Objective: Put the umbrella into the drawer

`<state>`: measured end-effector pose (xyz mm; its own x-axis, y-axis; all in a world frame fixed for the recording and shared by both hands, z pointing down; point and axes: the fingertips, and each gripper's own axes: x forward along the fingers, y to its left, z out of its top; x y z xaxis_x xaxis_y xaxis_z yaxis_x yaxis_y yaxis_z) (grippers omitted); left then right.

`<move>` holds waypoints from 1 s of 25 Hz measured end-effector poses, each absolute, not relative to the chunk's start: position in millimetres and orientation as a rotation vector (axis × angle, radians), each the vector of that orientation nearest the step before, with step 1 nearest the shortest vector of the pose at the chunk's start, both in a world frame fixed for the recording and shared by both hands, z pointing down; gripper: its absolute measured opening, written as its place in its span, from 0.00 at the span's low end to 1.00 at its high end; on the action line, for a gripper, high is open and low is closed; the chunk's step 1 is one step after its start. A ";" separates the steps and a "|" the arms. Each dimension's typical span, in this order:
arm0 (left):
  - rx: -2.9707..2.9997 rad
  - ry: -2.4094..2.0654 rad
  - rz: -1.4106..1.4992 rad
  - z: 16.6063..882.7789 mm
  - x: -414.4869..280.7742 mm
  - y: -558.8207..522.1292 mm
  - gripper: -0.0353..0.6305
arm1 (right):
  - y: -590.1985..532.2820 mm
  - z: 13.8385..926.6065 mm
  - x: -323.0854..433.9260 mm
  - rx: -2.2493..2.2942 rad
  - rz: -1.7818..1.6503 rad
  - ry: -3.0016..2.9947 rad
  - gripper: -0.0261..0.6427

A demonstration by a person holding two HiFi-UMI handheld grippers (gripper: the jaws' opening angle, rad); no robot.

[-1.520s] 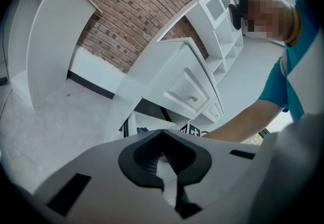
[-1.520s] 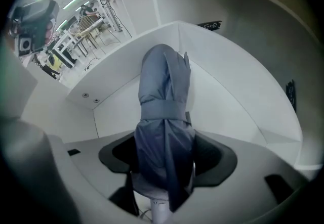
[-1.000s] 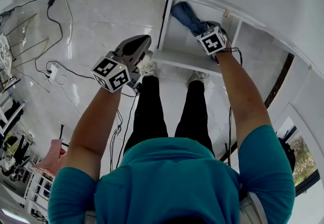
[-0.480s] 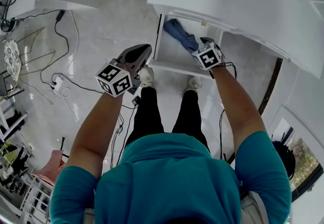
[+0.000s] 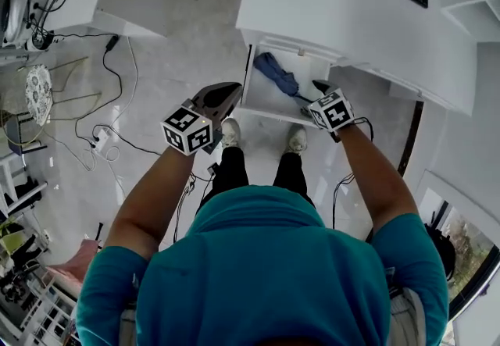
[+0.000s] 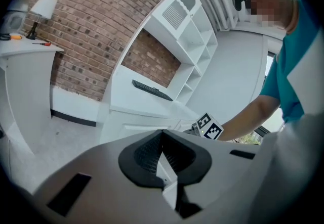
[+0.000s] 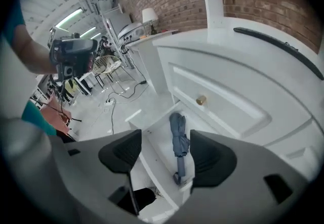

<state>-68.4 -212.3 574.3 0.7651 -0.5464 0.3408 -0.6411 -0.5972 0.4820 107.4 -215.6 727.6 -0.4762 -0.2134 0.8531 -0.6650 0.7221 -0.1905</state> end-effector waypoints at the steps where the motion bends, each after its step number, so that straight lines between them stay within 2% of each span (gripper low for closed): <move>1: 2.377 -0.885 0.212 564.1 -67.4 -211.7 0.07 | -216.1 712.6 108.4 0.683 0.642 -2.062 0.46; 16: 2.548 -0.884 0.189 442.3 -45.3 -211.8 0.07 | -208.8 517.0 141.2 0.868 0.651 -2.387 0.44; 19: 2.571 -0.881 0.169 422.5 -40.3 -210.2 0.07 | -208.8 485.3 153.2 0.915 0.609 -2.439 0.32; 25: 2.620 -0.878 0.144 393.1 -32.1 -210.4 0.07 | -207.1 443.3 165.7 0.956 0.543 -2.515 0.21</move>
